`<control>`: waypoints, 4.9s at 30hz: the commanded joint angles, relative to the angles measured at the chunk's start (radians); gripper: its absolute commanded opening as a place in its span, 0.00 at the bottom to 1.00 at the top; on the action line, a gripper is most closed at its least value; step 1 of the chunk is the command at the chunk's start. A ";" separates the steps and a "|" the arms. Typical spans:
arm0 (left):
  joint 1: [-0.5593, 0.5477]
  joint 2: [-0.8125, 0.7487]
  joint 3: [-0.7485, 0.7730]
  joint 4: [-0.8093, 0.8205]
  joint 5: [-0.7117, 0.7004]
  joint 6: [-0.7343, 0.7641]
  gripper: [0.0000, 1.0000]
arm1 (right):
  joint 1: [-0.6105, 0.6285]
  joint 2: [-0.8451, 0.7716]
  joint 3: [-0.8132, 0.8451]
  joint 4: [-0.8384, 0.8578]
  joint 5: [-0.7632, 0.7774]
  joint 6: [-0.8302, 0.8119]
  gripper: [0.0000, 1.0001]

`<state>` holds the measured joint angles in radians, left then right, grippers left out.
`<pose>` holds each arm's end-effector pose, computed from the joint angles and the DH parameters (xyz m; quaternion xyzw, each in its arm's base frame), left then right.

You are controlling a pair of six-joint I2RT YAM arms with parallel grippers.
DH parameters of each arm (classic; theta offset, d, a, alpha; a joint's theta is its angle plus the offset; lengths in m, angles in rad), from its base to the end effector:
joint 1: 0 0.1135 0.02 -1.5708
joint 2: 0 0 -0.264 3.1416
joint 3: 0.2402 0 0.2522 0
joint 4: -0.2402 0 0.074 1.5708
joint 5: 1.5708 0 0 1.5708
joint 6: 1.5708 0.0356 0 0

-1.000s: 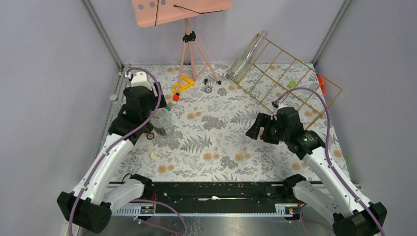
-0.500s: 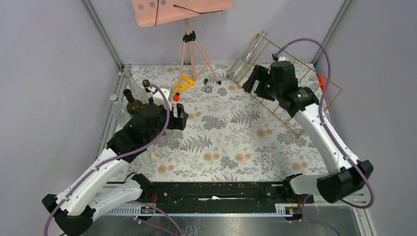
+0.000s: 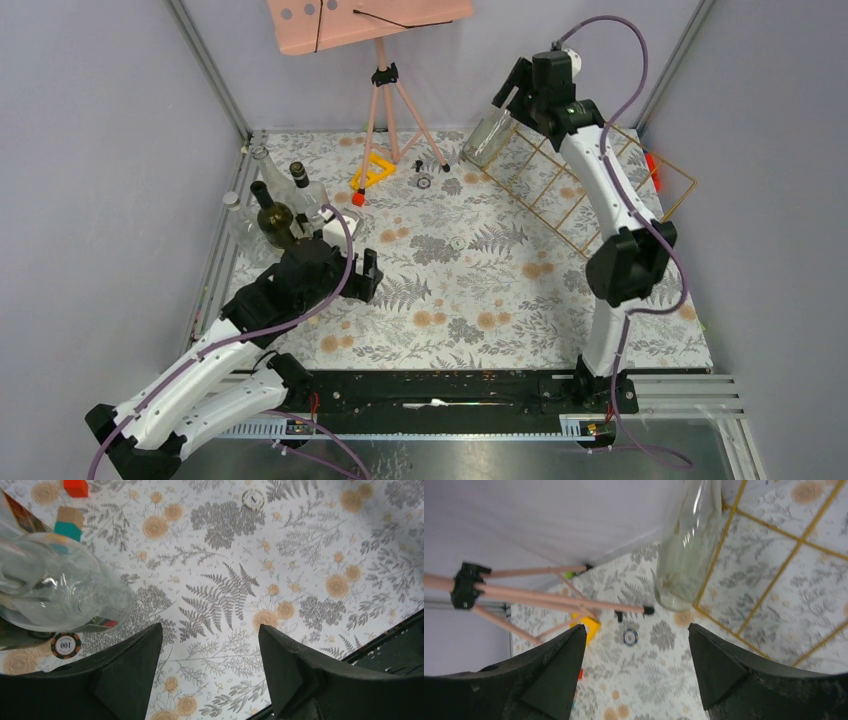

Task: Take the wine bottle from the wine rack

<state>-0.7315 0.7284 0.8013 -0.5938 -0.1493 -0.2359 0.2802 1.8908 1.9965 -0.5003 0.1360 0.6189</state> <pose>0.1209 -0.1014 0.3126 0.1754 0.8457 -0.1753 0.4725 0.4253 0.1174 0.4076 0.1771 0.8118 0.1896 0.5231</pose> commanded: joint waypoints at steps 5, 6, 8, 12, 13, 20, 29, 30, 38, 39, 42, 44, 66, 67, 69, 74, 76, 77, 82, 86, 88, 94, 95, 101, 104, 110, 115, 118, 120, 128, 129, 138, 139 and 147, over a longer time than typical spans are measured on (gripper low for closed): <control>-0.006 -0.009 -0.035 0.004 0.013 -0.003 0.77 | -0.028 0.362 0.471 0.062 0.128 -0.010 0.79; -0.006 -0.006 -0.036 0.005 0.010 -0.003 0.77 | -0.030 0.395 0.511 0.068 0.148 -0.013 0.79; -0.007 0.005 -0.036 0.001 -0.008 0.002 0.77 | -0.033 0.440 0.539 0.125 0.182 -0.021 0.78; -0.007 0.022 -0.033 -0.009 -0.023 0.004 0.77 | -0.040 0.474 0.486 0.281 0.238 -0.059 0.77; -0.007 0.023 -0.033 -0.010 -0.025 0.005 0.77 | -0.041 0.485 0.485 0.302 0.250 -0.071 0.77; -0.008 0.038 -0.034 -0.012 -0.037 0.007 0.77 | -0.054 0.554 0.508 0.367 0.274 -0.089 0.77; -0.008 0.052 -0.033 -0.015 -0.045 0.009 0.77 | -0.072 0.634 0.546 0.401 0.292 -0.054 0.75; -0.008 0.054 -0.033 -0.016 -0.046 0.009 0.77 | -0.074 0.645 0.550 0.409 0.288 -0.052 0.75; -0.008 0.072 -0.032 -0.020 -0.054 0.010 0.77 | -0.095 0.728 0.588 0.489 0.237 -0.035 0.72; -0.007 0.075 -0.031 -0.020 -0.056 0.010 0.77 | -0.097 0.738 0.593 0.531 0.235 -0.038 0.71; -0.007 0.082 -0.031 -0.020 -0.056 0.010 0.77 | -0.101 0.767 0.601 0.588 0.234 -0.047 0.71; -0.008 0.084 -0.030 -0.020 -0.056 0.011 0.77 | -0.103 0.790 0.621 0.606 0.242 -0.045 0.71; -0.006 0.098 -0.028 -0.020 -0.056 0.010 0.77 | -0.111 0.700 0.532 0.733 0.137 -0.067 0.00; -0.006 0.098 -0.028 -0.020 -0.058 0.010 0.77 | -0.110 0.678 0.517 0.738 0.127 -0.067 0.00; -0.006 0.098 -0.028 -0.020 -0.066 0.011 0.77 | -0.107 0.631 0.494 0.745 0.102 -0.067 0.00; -0.006 0.091 -0.029 -0.020 -0.071 0.009 0.77 | -0.090 0.525 0.461 0.733 0.048 -0.076 0.00; -0.006 0.091 -0.028 -0.020 -0.073 0.009 0.77 | -0.081 0.484 0.438 0.724 0.039 -0.089 0.00; -0.006 0.094 -0.028 -0.020 -0.073 0.009 0.77 | -0.072 0.462 0.423 0.722 0.033 -0.096 0.00; -0.006 0.094 -0.025 -0.024 -0.065 0.008 0.77 | -0.035 0.348 0.339 0.700 0.015 -0.165 0.00; -0.006 0.091 -0.026 -0.024 -0.059 0.006 0.76 | 0.009 0.263 0.291 0.674 0.019 -0.253 0.00; -0.006 0.092 -0.025 -0.026 -0.062 0.006 0.76 | 0.034 0.221 0.268 0.661 0.020 -0.299 0.00; -0.006 0.085 -0.023 -0.030 -0.064 0.004 0.76 | 0.118 0.067 0.161 0.655 0.057 -0.437 0.00; -0.006 0.083 -0.022 -0.031 -0.064 0.004 0.76 | 0.132 0.032 0.124 0.665 0.063 -0.459 0.00; -0.006 0.063 -0.023 -0.028 -0.061 0.000 0.76 | 0.230 -0.214 -0.149 0.764 0.120 -0.601 0.00; -0.006 0.052 -0.025 -0.022 -0.061 0.000 0.76 | 0.290 -0.331 -0.305 0.795 0.138 -0.681 0.00; -0.005 0.020 -0.021 -0.013 -0.054 -0.004 0.76 | 0.406 -0.564 -0.557 0.795 0.144 -0.696 0.00; 0.003 -0.038 -0.028 0.003 -0.046 -0.008 0.76 | 0.476 -0.734 -0.754 0.763 0.118 -0.613 0.00; 0.005 -0.061 -0.033 0.012 -0.038 -0.009 0.76 | 0.518 -0.823 -0.859 0.754 0.092 -0.551 0.00; 0.004 -0.070 -0.034 0.015 -0.035 -0.011 0.76 | 0.550 -0.869 -0.919 0.754 0.078 -0.520 0.00; 0.005 -0.093 -0.041 0.029 -0.023 -0.009 0.76 | 0.707 -0.938 -1.093 0.792 0.035 -0.478 0.00; 0.005 -0.096 -0.041 0.030 -0.021 -0.009 0.76 | 0.725 -0.939 -1.115 0.809 0.032 -0.480 0.00; 0.005 -0.098 -0.047 0.034 -0.012 -0.008 0.76 | 0.831 -0.925 -1.261 0.957 0.012 -0.554 0.00; 0.006 -0.094 -0.047 0.034 -0.011 -0.007 0.76 | 0.833 -0.925 -1.268 0.963 0.008 -0.552 0.00; 0.004 -0.090 -0.047 0.036 0.003 -0.005 0.76 | 0.840 -0.924 -1.315 0.967 -0.006 -0.525 0.29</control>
<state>-0.7311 0.6369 0.7586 -0.6254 -0.1673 -0.2363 1.1084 1.0069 0.6739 0.2592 0.1360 0.0757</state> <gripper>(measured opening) 0.763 0.488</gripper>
